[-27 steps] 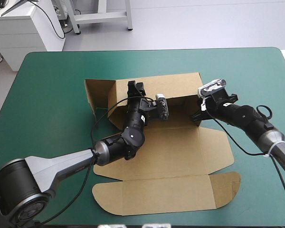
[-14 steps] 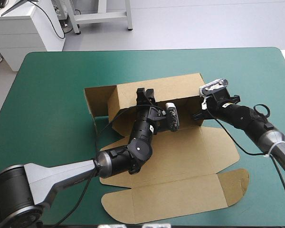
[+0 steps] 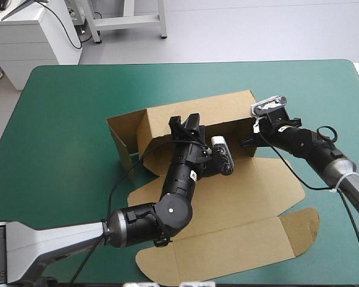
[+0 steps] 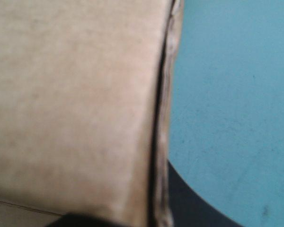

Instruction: Fold the box

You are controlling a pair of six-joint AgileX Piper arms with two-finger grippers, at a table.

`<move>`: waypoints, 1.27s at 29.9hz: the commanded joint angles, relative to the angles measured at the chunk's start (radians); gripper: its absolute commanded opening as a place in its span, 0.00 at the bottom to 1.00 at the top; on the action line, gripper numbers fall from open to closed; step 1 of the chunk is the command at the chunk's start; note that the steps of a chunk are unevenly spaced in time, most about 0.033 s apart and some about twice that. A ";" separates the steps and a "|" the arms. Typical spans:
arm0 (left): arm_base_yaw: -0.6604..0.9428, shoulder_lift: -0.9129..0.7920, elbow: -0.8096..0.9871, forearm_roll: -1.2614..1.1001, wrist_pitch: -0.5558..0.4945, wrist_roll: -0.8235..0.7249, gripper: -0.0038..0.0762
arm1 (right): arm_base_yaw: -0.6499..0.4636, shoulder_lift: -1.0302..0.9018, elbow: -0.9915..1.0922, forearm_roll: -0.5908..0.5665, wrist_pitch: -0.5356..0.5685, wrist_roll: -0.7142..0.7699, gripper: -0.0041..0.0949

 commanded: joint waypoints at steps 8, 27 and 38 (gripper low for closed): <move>0.014 -0.230 -0.039 0.060 0.082 0.070 0.06 | -0.004 -0.021 -0.175 -0.228 0.207 0.269 0.04; 0.913 -0.350 -0.201 -0.879 -0.238 0.324 0.06 | -0.004 -0.001 -0.487 -0.309 0.928 0.513 0.04; 1.180 -0.350 -0.197 -1.362 -0.200 0.650 0.06 | -0.004 0.157 -0.489 -0.258 0.775 0.457 0.04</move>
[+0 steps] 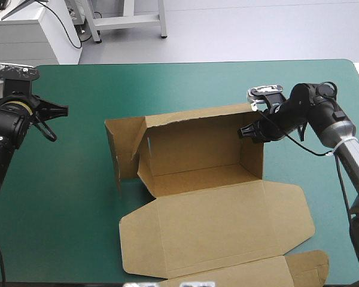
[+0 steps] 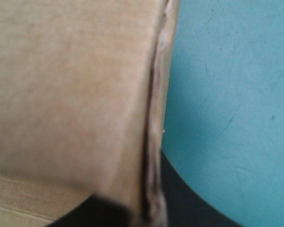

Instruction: Fold the box

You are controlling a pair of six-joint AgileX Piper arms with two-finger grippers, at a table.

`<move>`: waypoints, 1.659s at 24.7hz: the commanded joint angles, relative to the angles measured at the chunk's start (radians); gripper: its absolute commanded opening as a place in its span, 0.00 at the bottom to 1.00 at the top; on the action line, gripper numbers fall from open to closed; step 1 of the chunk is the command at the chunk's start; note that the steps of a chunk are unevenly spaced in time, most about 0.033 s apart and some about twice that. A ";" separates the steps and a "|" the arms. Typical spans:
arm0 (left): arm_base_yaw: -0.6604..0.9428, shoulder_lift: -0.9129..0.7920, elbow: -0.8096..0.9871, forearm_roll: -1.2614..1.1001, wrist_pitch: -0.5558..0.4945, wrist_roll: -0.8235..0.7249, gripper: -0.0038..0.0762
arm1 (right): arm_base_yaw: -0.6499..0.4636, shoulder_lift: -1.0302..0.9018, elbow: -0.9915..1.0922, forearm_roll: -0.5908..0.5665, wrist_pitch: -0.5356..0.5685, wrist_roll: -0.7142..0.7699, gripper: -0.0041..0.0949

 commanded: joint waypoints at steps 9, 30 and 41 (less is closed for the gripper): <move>0.032 -0.015 -0.028 -0.169 -0.006 0.135 0.06 | 0.062 0.045 -0.012 -0.099 -0.242 -0.027 0.23; 0.032 -0.008 -0.028 -0.200 0.078 0.164 0.06 | 0.087 0.098 -0.321 -0.229 0.055 0.109 0.45; 0.032 -0.008 -0.028 -0.202 0.123 0.164 0.06 | 0.087 0.267 -0.321 -0.185 -0.002 0.112 0.42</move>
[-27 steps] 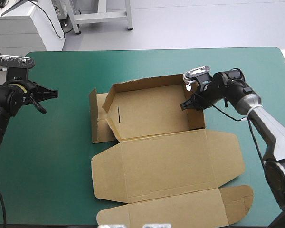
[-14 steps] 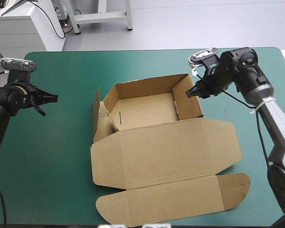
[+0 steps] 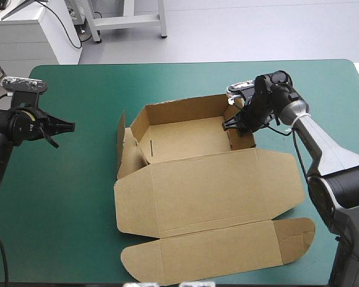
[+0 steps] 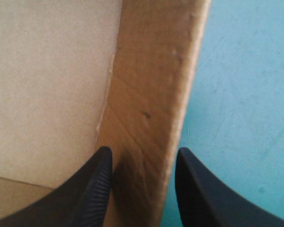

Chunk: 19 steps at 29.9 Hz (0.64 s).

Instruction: Fold the box

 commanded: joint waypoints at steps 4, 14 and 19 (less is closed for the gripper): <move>0.000 -0.027 -0.028 0.002 -0.058 -0.005 0.06 | -0.003 -0.021 -0.030 0.016 -0.053 -0.002 0.23; 0.000 -0.027 -0.028 0.000 -0.058 -0.005 0.06 | -0.003 -0.007 -0.030 0.035 -0.087 0.037 0.02; 0.005 -0.017 -0.028 0.010 -0.058 -0.061 0.06 | -0.007 -0.060 -0.032 0.037 -0.106 0.058 0.02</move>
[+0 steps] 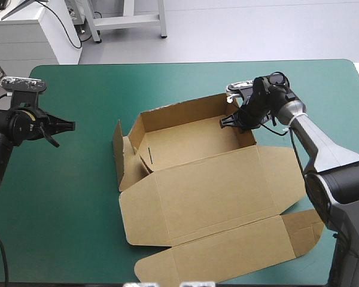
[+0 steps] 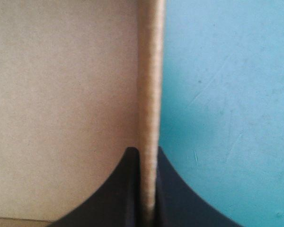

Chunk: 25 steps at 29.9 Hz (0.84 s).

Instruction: Fold the box

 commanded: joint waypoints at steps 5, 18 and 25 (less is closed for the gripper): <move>0.084 0.029 -0.028 -0.109 -0.053 -0.043 0.06 | -0.051 -0.175 -0.028 0.100 -0.046 -0.006 0.02; 0.269 0.158 -0.028 -0.963 -0.034 0.338 0.06 | -0.240 -0.397 -0.028 0.418 -0.032 -0.155 0.02; 0.269 0.198 -0.028 -1.377 0.070 0.566 0.06 | -0.264 -0.456 -0.028 0.467 -0.038 -0.187 0.02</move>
